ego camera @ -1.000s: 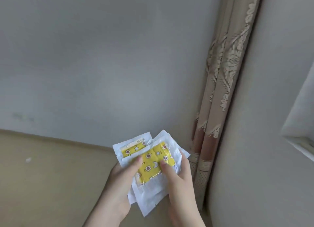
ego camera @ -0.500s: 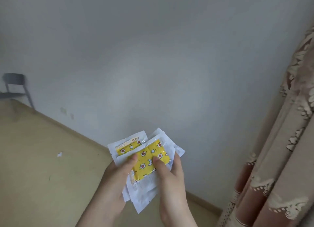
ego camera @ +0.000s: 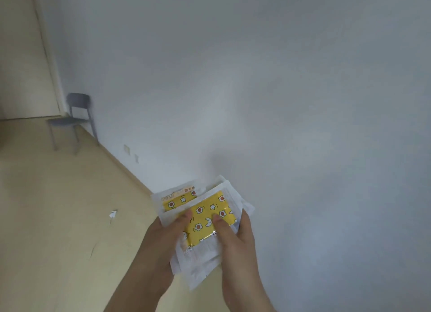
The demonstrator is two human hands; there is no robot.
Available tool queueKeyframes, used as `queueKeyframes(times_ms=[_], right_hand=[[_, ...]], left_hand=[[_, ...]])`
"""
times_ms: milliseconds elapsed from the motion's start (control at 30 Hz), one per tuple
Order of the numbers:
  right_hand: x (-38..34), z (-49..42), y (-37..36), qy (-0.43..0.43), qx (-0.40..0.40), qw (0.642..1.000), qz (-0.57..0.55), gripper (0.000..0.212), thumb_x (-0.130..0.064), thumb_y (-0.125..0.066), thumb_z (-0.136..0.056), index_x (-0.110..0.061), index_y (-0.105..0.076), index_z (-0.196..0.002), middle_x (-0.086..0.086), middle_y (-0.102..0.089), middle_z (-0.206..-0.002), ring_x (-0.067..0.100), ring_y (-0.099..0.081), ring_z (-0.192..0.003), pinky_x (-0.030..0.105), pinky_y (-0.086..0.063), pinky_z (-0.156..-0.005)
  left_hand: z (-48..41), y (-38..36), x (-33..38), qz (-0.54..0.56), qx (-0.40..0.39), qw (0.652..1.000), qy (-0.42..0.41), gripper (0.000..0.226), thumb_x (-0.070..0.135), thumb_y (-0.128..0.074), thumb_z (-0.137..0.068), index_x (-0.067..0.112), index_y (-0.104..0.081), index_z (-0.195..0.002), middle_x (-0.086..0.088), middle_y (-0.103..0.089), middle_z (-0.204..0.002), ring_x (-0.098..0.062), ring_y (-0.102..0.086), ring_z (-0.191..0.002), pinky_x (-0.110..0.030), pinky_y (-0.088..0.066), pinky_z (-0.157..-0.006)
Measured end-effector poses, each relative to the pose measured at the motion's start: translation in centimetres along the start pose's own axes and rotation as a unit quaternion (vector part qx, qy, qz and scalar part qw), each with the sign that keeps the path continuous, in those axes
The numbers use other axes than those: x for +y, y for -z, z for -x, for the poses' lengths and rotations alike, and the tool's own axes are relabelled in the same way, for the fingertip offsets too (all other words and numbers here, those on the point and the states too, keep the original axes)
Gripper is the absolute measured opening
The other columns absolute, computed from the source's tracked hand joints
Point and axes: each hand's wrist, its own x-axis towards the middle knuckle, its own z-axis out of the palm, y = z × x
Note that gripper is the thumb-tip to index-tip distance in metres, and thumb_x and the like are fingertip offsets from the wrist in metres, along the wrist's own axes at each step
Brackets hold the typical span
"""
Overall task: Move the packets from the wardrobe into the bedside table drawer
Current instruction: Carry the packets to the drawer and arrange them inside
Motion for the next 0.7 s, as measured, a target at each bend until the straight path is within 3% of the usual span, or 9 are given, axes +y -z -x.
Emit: queueKeyframes(times_ms=[133, 467, 700], right_hand=[[-0.8, -9.8, -4.6, -0.003, -0.026, 1.0, -0.008, 0.033, -0.007, -0.058, -0.09, -0.029, -0.06, -0.114, 0.0, -0.074, -0.097, 0.022, -0.071, -0.088, 0.045, -0.056, -0.083], [5.5, -30.7, -17.1, -0.072, -0.139, 0.988, -0.013, 0.029, -0.008, -0.06, -0.089, -0.024, -0.06, -0.114, 0.004, -0.073, -0.097, 0.027, -0.07, -0.089, 0.045, -0.057, -0.079], [9.0, -46.2, -28.1, -0.095, -0.243, 0.965, 0.001, 0.035, -0.014, -0.062, -0.089, -0.031, -0.058, -0.119, -0.002, -0.072, -0.101, 0.021, -0.071, -0.09, 0.044, -0.058, -0.079]], left_hand=[[-9.4, 1.4, 3.8, 0.008, 0.014, 1.0, -0.024, 0.039, 0.017, -0.059, -0.08, 0.013, -0.061, -0.119, -0.013, -0.071, -0.108, -0.034, -0.067, -0.1, -0.05, -0.051, -0.088], [-28.2, 10.4, 9.8, -0.003, 0.167, 0.983, -0.073, 0.02, 0.014, -0.055, -0.09, 0.015, -0.065, -0.108, -0.011, -0.074, -0.096, -0.029, -0.072, -0.082, -0.042, -0.06, -0.064], [-42.1, 16.7, 15.6, 0.013, 0.26, 0.957, -0.129, 0.014, 0.015, -0.057, -0.09, 0.016, -0.065, -0.101, -0.008, -0.075, -0.09, -0.024, -0.073, -0.073, -0.038, -0.058, -0.064]])
